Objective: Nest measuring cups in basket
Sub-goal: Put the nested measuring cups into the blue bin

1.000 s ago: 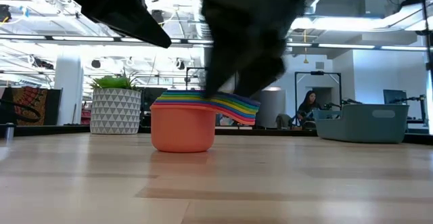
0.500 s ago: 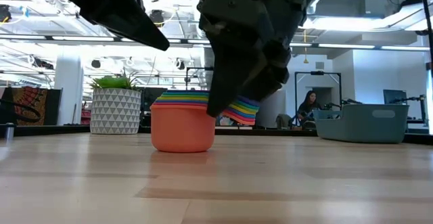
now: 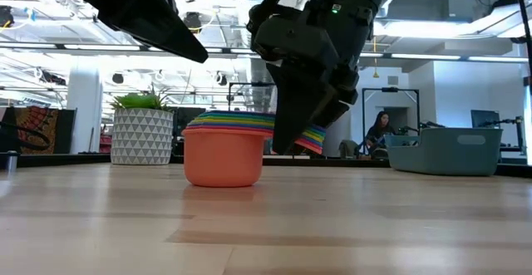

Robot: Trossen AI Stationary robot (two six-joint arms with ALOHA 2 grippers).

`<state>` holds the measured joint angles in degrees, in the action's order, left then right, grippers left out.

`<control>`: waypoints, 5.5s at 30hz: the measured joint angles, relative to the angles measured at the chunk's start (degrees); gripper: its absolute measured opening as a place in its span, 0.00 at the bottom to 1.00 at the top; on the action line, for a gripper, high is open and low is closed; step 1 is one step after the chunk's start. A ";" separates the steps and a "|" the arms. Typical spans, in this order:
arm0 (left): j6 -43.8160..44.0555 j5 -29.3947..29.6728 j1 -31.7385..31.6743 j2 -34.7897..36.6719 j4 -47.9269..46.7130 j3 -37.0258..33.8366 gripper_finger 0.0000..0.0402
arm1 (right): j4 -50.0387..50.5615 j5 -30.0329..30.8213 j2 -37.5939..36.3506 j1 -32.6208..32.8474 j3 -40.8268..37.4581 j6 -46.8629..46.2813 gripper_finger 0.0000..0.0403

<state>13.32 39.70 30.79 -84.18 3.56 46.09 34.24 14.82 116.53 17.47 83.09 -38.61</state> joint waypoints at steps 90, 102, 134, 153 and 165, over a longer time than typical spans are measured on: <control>7.48 10.25 0.13 13.79 -21.29 0.02 0.14 | 4.45 -0.52 -5.70 -4.48 -0.94 18.03 0.41; 8.33 10.23 0.15 13.79 -22.17 0.02 0.14 | -7.82 2.91 -6.38 -2.82 -9.79 11.08 0.41; 8.98 10.19 0.15 13.79 -22.39 0.02 0.14 | -15.08 -3.33 -8.57 -2.74 -14.10 9.13 0.61; 10.51 10.14 0.15 13.79 -23.61 -0.17 0.14 | -14.81 -9.18 -9.62 -5.44 -14.05 12.32 0.57; 10.51 10.16 0.15 13.79 -23.54 -0.22 0.14 | -15.52 -10.46 -9.60 -6.76 -14.05 13.66 0.56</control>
<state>23.83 49.87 30.93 -70.39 -19.99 45.87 18.72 4.36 106.94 10.71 69.04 -24.95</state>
